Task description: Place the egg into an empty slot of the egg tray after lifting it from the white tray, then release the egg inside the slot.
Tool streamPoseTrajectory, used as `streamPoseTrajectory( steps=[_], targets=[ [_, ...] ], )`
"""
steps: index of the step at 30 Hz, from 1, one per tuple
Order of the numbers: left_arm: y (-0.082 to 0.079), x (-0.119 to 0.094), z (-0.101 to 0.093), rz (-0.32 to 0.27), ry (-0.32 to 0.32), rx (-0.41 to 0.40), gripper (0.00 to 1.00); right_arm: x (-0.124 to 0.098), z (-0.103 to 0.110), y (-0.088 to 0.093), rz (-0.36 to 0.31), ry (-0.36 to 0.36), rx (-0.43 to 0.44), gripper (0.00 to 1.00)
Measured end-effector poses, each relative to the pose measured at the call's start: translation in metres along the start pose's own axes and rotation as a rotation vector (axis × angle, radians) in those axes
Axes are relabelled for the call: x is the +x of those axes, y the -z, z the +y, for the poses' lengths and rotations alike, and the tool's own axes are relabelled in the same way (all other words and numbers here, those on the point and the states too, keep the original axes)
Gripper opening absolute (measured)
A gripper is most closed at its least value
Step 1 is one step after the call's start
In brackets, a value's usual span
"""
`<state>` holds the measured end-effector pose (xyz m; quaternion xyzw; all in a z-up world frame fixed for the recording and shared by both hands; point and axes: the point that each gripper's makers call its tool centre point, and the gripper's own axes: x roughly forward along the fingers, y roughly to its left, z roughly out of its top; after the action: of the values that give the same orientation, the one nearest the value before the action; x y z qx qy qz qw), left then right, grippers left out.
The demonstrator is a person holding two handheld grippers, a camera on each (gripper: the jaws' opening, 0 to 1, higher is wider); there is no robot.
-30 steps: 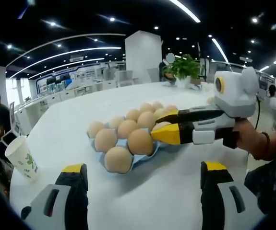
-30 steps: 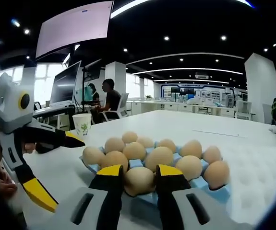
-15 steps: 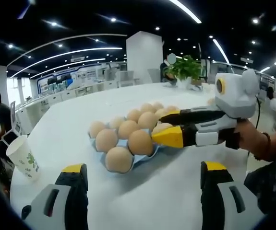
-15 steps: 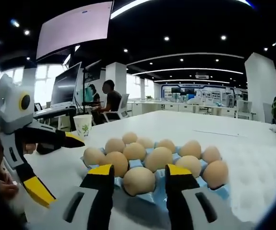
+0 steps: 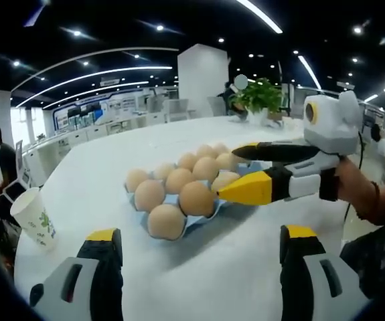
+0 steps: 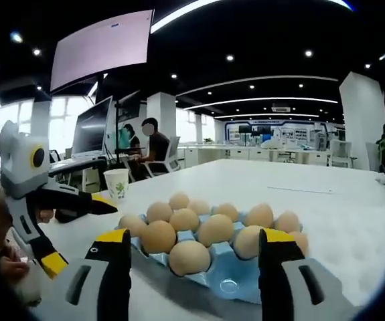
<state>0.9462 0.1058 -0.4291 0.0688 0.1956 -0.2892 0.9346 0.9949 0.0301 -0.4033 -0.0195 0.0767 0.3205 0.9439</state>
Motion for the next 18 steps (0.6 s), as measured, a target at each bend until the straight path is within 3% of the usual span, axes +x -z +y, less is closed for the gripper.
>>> streamPoseTrajectory(
  steps=[18],
  targets=[
    [-0.001, 0.001, -0.001, -0.001, -0.001, -0.004, 1.0, -0.016, -0.04, 0.005, 0.034, 0.083, -0.001, 0.87]
  ],
)
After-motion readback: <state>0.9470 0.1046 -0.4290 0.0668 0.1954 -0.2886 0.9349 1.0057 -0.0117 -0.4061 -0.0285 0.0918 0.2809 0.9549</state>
